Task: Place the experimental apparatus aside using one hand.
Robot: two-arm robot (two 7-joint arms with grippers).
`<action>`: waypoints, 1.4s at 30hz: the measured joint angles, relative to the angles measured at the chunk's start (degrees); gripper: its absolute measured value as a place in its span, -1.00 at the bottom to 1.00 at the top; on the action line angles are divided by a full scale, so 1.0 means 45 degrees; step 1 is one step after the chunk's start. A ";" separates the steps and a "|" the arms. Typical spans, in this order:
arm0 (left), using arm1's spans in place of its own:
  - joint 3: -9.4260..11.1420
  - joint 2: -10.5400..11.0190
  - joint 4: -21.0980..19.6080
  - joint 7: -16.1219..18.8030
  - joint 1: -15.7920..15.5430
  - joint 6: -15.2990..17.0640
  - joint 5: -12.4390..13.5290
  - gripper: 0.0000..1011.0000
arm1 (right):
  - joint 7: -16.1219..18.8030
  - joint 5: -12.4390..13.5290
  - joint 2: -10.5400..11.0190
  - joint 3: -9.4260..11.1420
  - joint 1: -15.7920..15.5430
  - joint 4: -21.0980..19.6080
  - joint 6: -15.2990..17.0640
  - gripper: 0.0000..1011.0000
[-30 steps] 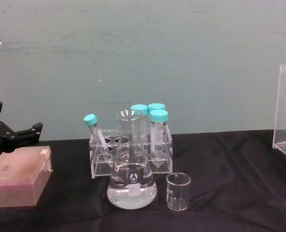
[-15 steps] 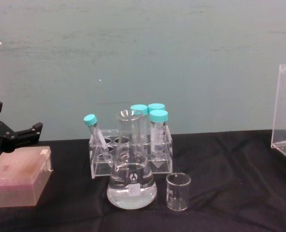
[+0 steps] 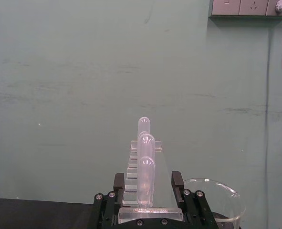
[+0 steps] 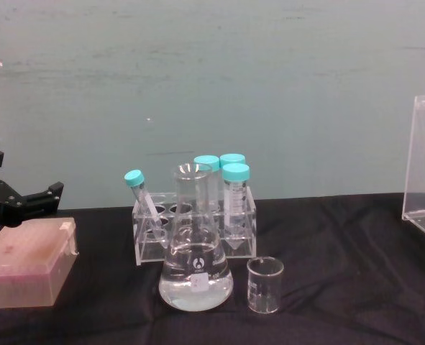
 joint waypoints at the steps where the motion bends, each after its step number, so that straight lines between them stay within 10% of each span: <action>1: 0.0000 0.0000 0.0000 0.0000 0.0000 -0.0001 0.0000 0.98 | 0.0001 0.0000 -0.0001 0.0001 -0.0001 -0.0002 0.0002 0.19; 14: 0.0000 0.0000 0.0000 0.0000 0.0000 0.0000 0.0000 0.98 | -0.0005 -0.0006 -0.0002 0.0001 0.0000 -0.0004 0.0008 0.21; 29: 0.0000 0.0000 0.0000 0.0000 0.0000 0.0000 0.0000 0.98 | -0.0011 -0.0019 -0.0002 0.0000 0.0000 -0.0004 0.0008 0.99; 42: 0.0000 0.0000 0.0000 -0.0001 0.0000 0.0000 0.0000 0.98 | -0.0021 -0.0020 -0.0001 0.0000 0.0000 -0.0004 0.0008 0.99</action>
